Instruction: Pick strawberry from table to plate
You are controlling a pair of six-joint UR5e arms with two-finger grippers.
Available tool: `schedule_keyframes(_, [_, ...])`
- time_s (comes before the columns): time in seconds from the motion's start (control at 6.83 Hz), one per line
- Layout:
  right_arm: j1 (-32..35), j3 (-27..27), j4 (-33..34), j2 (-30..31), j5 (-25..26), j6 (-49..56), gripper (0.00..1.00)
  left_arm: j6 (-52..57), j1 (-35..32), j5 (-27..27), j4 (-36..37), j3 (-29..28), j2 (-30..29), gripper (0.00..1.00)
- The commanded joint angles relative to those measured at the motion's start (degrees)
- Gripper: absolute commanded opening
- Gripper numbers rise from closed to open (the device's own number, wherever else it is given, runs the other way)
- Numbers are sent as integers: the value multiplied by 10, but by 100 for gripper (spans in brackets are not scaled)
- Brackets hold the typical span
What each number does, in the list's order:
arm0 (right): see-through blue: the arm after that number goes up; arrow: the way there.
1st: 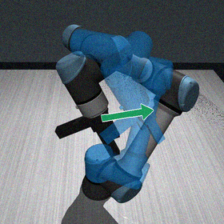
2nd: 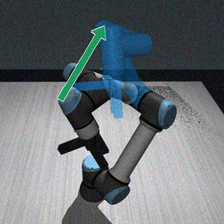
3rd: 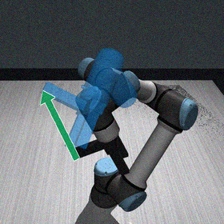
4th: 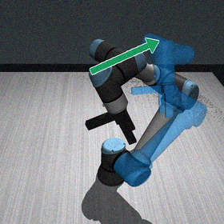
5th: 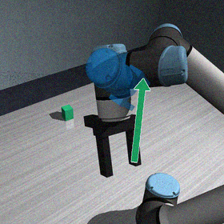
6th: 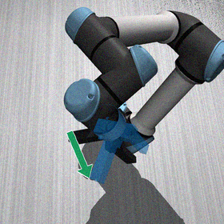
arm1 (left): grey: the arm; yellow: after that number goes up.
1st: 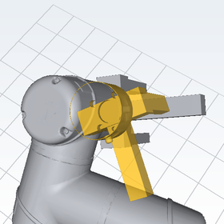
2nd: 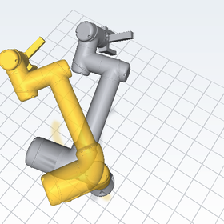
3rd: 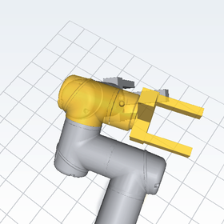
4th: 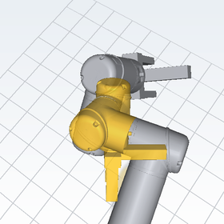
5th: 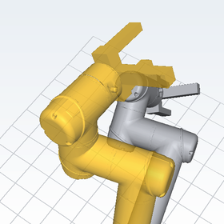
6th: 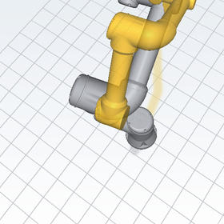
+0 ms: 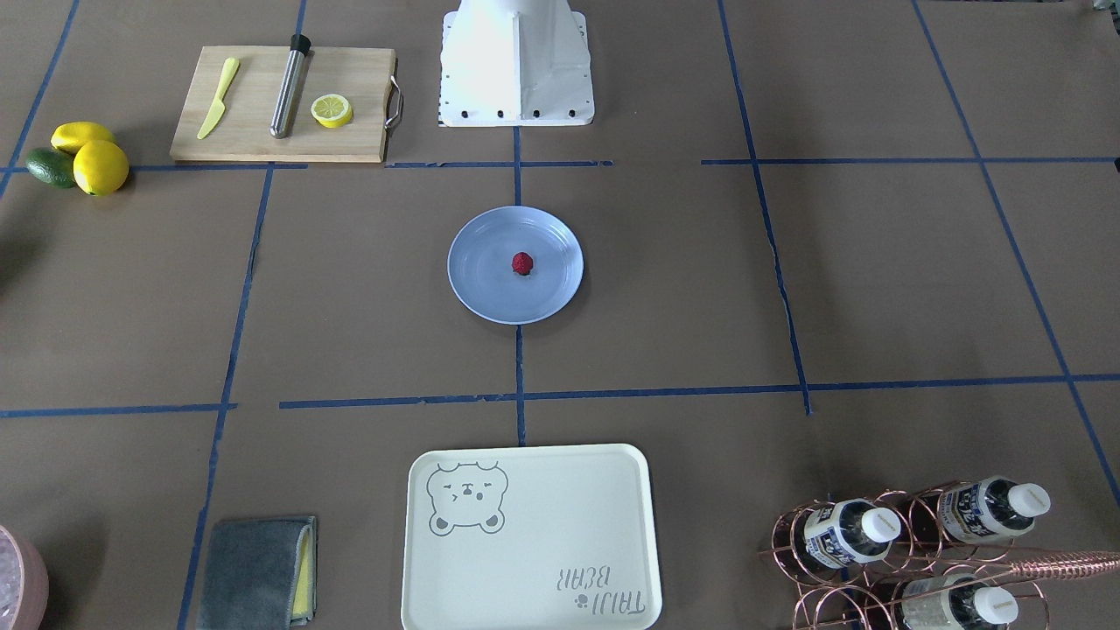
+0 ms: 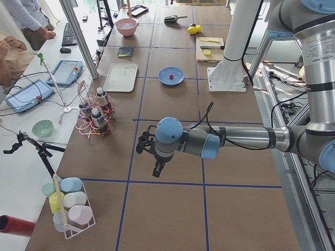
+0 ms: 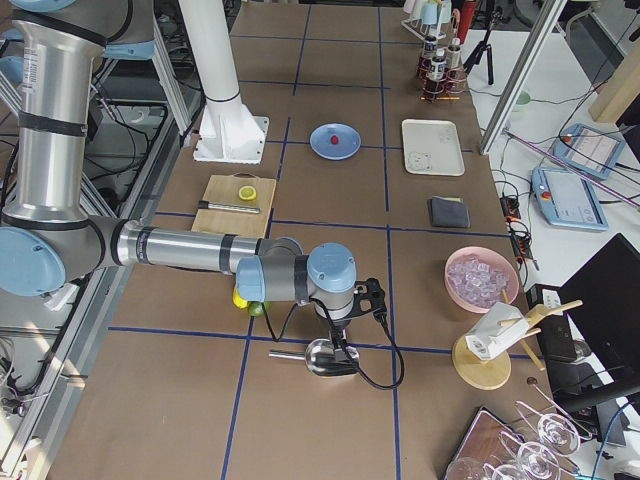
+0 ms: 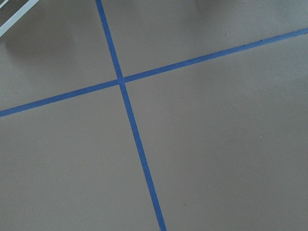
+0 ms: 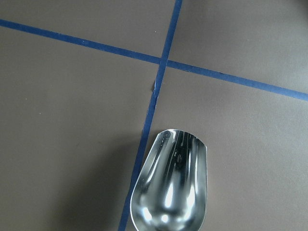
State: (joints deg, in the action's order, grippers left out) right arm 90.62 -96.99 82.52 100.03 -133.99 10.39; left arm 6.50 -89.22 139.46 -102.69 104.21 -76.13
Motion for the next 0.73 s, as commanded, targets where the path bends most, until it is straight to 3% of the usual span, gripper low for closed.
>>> schedule_keyframes(0.0, [0, 0, -2, 1, -6, 0, 100, -1, 1, -3, 0, -12, 5, 100])
schedule_keyframes(0.15, [0, 0, 0, -2, -3, -1, 100, -1, 0, -32, 1, -22, 5, 100])
schedule_keyframes(0.44, [0, 1, 6, -13, -11, -1, 100, 0, 3, -38, 1, -41, -13, 100])
schedule_keyframes(0.59, [-1, -4, 39, -23, -12, 1, 100, 0, 4, -38, 7, -44, -18, 100])
